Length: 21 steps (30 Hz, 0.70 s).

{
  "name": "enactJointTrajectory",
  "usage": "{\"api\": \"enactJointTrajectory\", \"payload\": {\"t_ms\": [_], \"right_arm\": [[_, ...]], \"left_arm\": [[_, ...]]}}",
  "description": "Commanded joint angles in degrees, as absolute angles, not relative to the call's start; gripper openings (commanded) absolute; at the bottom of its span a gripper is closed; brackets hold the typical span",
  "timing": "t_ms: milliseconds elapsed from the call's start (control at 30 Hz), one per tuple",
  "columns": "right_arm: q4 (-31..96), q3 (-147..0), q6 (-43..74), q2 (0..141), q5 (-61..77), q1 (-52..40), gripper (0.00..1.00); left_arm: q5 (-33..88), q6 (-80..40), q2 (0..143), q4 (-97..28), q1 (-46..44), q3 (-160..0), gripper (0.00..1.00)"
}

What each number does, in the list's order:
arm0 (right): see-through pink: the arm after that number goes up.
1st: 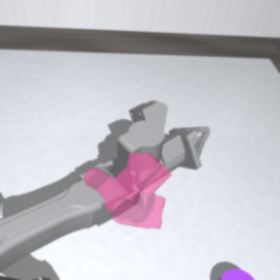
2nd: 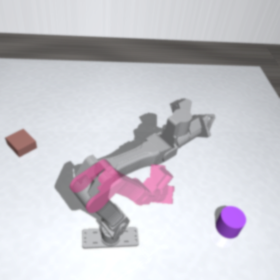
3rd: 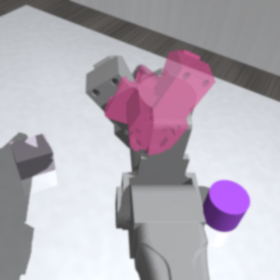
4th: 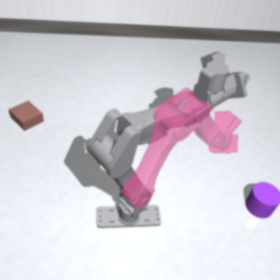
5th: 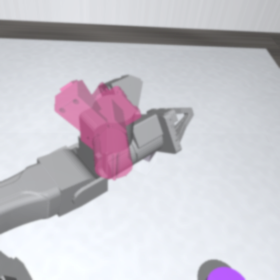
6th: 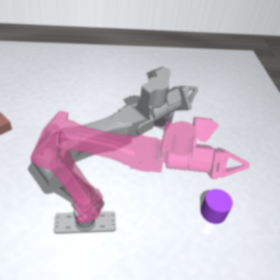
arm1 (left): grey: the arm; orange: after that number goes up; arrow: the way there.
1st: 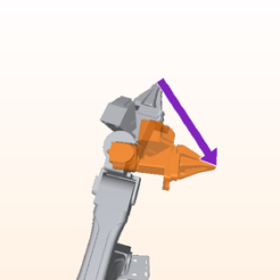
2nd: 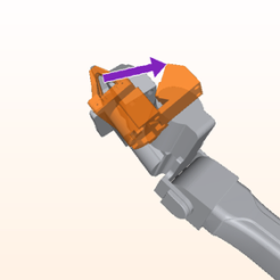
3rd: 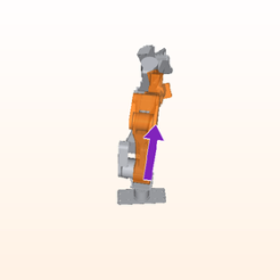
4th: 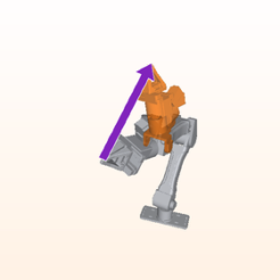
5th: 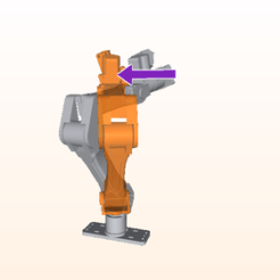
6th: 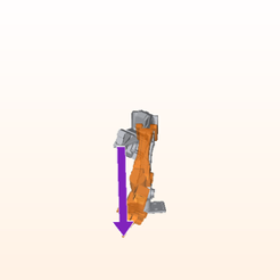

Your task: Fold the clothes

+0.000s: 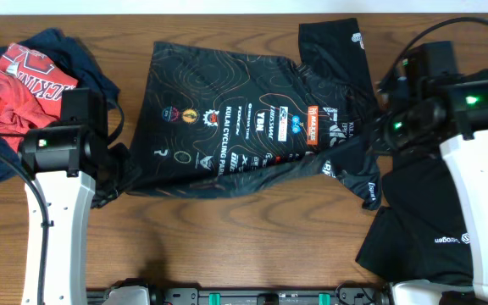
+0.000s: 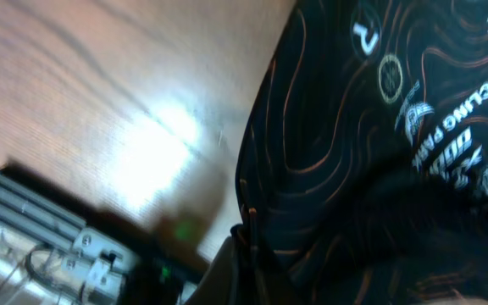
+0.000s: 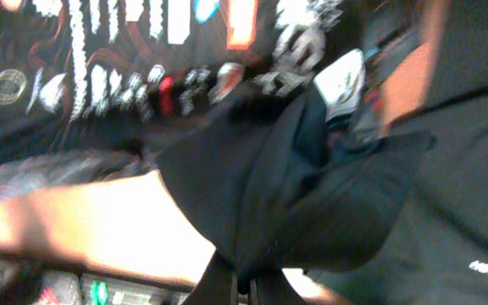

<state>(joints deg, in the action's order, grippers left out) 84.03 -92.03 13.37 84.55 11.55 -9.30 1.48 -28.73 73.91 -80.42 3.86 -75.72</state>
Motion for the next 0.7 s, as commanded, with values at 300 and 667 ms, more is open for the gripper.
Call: {"api": "enactJointTrajectory", "payload": {"t_ms": [300, 667], "right_arm": [[87.5, -80.4, 23.9, 84.1, 9.9, -16.9, 0.01], [78.1, -61.9, 32.0, 77.0, 6.5, -16.8, 0.01]], "left_arm": [[-1.6, -29.3, 73.6, -85.5, 3.8, -75.9, 0.06], [-6.7, -32.9, 73.6, -83.2, 3.8, -70.8, 0.06]]}}
